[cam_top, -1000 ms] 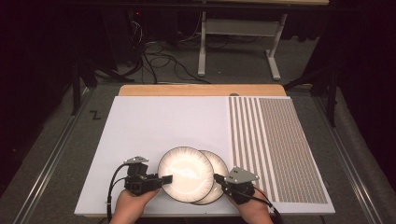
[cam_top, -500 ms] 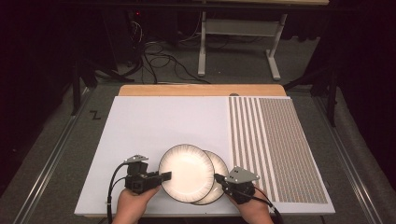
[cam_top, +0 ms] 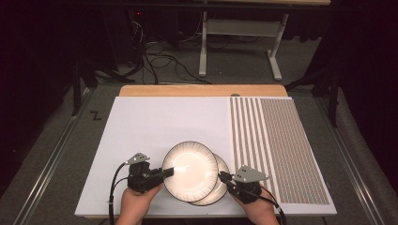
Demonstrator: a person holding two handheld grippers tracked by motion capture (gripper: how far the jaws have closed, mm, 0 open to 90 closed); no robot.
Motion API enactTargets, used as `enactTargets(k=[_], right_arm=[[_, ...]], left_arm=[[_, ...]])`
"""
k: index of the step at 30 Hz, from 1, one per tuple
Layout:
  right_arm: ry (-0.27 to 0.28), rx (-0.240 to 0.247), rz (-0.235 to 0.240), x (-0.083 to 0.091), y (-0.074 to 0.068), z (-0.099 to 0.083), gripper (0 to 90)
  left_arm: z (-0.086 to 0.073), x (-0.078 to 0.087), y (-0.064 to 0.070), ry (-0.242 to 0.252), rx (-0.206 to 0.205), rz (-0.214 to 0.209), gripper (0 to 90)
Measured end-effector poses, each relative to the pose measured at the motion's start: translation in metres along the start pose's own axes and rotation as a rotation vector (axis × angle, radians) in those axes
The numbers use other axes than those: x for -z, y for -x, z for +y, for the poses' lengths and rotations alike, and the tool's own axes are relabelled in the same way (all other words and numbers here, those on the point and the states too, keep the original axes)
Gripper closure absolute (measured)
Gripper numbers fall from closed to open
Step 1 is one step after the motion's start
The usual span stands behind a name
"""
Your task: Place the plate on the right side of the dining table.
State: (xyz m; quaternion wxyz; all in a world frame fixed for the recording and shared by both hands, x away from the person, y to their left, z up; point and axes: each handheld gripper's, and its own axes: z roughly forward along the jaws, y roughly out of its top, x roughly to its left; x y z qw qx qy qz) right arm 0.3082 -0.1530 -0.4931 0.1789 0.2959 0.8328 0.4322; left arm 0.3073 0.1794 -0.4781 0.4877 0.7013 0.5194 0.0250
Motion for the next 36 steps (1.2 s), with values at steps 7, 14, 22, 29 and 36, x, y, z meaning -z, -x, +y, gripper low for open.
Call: enactTargets(k=[7,14,22,29,36], right_arm=[[0.039,-0.031,-0.029,0.012,0.01,0.0,65.1],[0.074,-0.054,-0.05,0.03,0.02,-0.001,45.5],[0.105,-0.075,-0.123,0.049,0.027,-0.005,8.9],[0.115,-0.106,-0.154,0.064,0.03,-0.01,0.5],[0.133,-0.116,-0.179,0.086,0.03,-0.021,0.5]], left_arm=[[0.0,-0.006,0.004,0.06,-0.043,-0.03,77.9],[-0.004,-0.005,0.004,0.104,-0.086,-0.037,78.1],[-0.006,-0.004,0.007,0.137,-0.132,-0.036,78.2],[-0.01,-0.003,0.011,0.171,-0.182,-0.029,78.1],[-0.011,-0.001,0.019,0.191,-0.249,-0.016,78.1]])
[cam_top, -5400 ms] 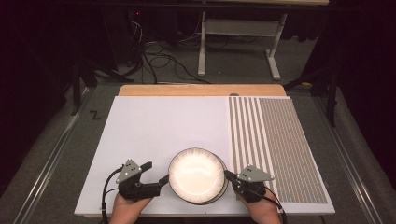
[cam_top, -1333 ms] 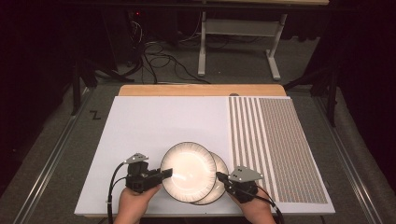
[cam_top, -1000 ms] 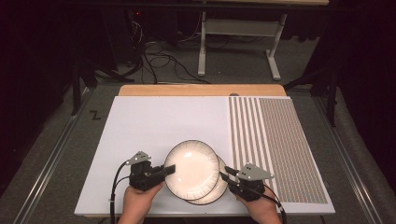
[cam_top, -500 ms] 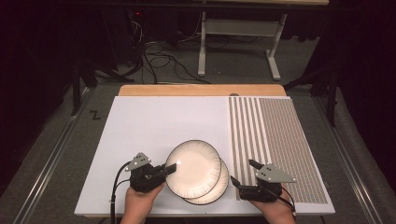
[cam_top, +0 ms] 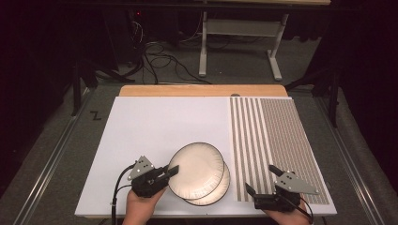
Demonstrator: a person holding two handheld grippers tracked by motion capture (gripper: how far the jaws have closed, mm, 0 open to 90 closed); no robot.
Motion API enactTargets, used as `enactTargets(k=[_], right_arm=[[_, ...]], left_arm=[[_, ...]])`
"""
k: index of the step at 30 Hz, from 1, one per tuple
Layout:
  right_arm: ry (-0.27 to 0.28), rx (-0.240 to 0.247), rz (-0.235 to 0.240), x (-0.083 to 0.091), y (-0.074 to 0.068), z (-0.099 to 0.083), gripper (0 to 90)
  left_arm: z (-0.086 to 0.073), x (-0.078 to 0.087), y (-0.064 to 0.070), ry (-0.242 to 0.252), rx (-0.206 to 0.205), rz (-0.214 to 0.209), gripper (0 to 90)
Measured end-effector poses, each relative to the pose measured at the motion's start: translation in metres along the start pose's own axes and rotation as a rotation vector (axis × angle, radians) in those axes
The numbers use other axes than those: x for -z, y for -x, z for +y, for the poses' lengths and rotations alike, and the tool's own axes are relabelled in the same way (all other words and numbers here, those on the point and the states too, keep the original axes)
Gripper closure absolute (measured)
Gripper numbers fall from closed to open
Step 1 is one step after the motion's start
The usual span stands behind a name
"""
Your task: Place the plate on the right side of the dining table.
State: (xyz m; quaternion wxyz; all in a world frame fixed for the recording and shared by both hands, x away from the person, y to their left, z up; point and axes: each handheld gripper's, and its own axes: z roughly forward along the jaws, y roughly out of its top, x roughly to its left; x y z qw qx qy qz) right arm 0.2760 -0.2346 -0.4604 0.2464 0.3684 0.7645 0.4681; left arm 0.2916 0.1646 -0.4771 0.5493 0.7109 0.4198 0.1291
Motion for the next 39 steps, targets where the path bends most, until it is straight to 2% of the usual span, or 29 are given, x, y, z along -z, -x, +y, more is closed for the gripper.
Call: enactTargets(k=[6,10,17,20,31,38,39], right_arm=[[0.006,-0.014,-0.016,0.018,0.003,-0.011,0.5],[0.001,-0.029,-0.018,0.019,0.005,-0.012,0.5],[-0.003,-0.029,0.002,0.014,0.007,-0.013,0.7],[0.018,-0.019,0.009,0.011,0.006,-0.011,1.8],[0.014,-0.03,0.042,-0.016,-0.006,0.003,2.1],[-0.022,-0.019,0.065,-0.035,-0.016,0.006,2.1],[-0.024,0.0,0.071,-0.039,-0.017,0.006,2.1]], left_arm=[[0.0,0.001,0.001,0.003,-0.011,0.006,77.9],[0.0,0.001,0.001,0.005,-0.018,0.004,77.9],[-0.001,0.0,0.001,0.012,-0.02,0.002,77.9],[-0.001,0.001,0.001,0.011,-0.023,0.003,77.9],[-0.001,0.001,0.002,0.012,-0.028,0.003,77.9],[0.0,0.001,0.004,0.017,-0.041,0.007,77.9],[0.0,0.001,0.005,0.017,-0.043,0.007,77.9]])
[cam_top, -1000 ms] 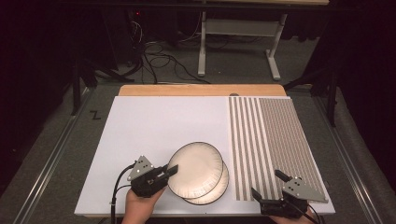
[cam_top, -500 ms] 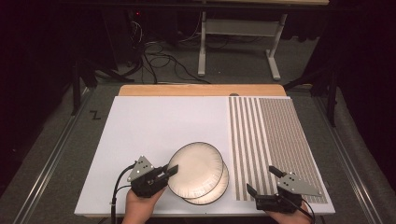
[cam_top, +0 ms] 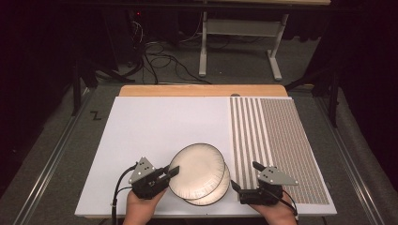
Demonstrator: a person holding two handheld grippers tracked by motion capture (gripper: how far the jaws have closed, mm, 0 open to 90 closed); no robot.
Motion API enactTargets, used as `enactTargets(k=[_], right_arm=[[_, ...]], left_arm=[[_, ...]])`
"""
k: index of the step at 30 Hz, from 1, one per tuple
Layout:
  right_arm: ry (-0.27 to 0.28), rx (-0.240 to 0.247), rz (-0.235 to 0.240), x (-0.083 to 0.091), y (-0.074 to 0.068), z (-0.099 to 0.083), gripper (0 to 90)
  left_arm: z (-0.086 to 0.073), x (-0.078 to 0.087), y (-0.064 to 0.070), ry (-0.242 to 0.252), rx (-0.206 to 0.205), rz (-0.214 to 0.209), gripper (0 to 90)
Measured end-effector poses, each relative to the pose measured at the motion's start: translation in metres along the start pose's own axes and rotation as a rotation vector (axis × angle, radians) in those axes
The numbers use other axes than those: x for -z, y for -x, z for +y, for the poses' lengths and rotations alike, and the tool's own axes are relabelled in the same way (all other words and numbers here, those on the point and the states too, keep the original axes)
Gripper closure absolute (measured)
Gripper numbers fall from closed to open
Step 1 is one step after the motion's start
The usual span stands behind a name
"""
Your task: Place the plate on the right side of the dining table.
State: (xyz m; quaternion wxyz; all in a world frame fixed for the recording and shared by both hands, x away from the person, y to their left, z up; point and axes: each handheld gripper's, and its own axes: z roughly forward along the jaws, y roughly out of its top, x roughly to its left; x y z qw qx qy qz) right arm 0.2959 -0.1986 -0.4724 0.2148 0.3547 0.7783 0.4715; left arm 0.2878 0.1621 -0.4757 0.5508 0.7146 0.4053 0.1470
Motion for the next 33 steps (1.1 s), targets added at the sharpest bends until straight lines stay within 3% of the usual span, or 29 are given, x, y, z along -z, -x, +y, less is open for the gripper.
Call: enactTargets(k=[12,16,22,26,33], right_arm=[[-0.048,0.022,0.052,-0.038,-0.011,0.012,2.2],[-0.066,0.009,0.077,-0.047,-0.014,0.015,2.6],[-0.05,0.013,0.1,-0.057,-0.018,0.019,4.0],[-0.054,-0.01,0.116,-0.065,-0.017,0.023,5.6],[-0.037,-0.025,0.141,-0.068,-0.016,0.022,15.9]], left_arm=[[0.0,0.0,0.001,0.001,-0.009,0.003,77.9],[0.0,0.001,0.002,0.004,-0.015,0.003,77.9],[0.0,0.001,0.002,0.002,-0.023,0.003,77.9],[0.0,0.001,0.002,0.002,-0.024,0.002,77.8],[-0.001,0.001,0.001,0.003,-0.026,0.0,77.8]])
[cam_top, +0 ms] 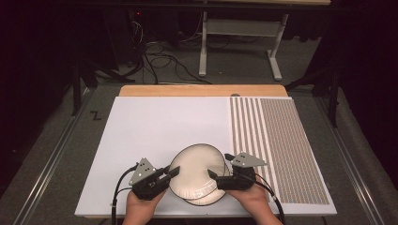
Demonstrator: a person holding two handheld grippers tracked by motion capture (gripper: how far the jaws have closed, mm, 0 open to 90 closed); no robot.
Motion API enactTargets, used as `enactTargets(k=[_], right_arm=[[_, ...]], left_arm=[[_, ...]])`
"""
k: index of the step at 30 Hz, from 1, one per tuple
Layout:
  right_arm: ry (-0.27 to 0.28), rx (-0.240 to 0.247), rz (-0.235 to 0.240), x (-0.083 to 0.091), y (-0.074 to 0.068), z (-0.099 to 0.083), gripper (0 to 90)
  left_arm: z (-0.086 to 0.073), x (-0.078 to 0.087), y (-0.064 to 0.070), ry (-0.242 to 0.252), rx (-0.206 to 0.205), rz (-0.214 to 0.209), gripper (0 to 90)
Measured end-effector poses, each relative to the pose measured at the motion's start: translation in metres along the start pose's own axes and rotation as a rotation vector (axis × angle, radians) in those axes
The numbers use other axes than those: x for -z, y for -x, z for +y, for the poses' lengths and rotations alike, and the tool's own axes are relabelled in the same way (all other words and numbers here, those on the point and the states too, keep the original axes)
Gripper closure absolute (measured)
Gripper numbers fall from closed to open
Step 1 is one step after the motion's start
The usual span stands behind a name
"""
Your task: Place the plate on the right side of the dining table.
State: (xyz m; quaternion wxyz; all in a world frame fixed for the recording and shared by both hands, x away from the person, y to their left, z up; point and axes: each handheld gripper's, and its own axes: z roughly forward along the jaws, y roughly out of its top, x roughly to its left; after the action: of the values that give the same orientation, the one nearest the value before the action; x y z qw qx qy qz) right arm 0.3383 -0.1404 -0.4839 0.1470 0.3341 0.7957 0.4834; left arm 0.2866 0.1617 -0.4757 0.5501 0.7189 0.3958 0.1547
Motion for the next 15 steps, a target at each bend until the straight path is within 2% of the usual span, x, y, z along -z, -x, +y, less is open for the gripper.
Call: enactTargets(k=[6,15], right_arm=[[0.006,-0.045,0.023,-0.001,0.003,-0.008,29.1],[0.0,-0.05,0.051,-0.004,0.001,-0.013,45.1]], left_arm=[[0.0,0.0,0.001,0.003,0.0,0.001,77.8],[0.0,0.001,0.003,-0.001,-0.018,0.002,77.5]])
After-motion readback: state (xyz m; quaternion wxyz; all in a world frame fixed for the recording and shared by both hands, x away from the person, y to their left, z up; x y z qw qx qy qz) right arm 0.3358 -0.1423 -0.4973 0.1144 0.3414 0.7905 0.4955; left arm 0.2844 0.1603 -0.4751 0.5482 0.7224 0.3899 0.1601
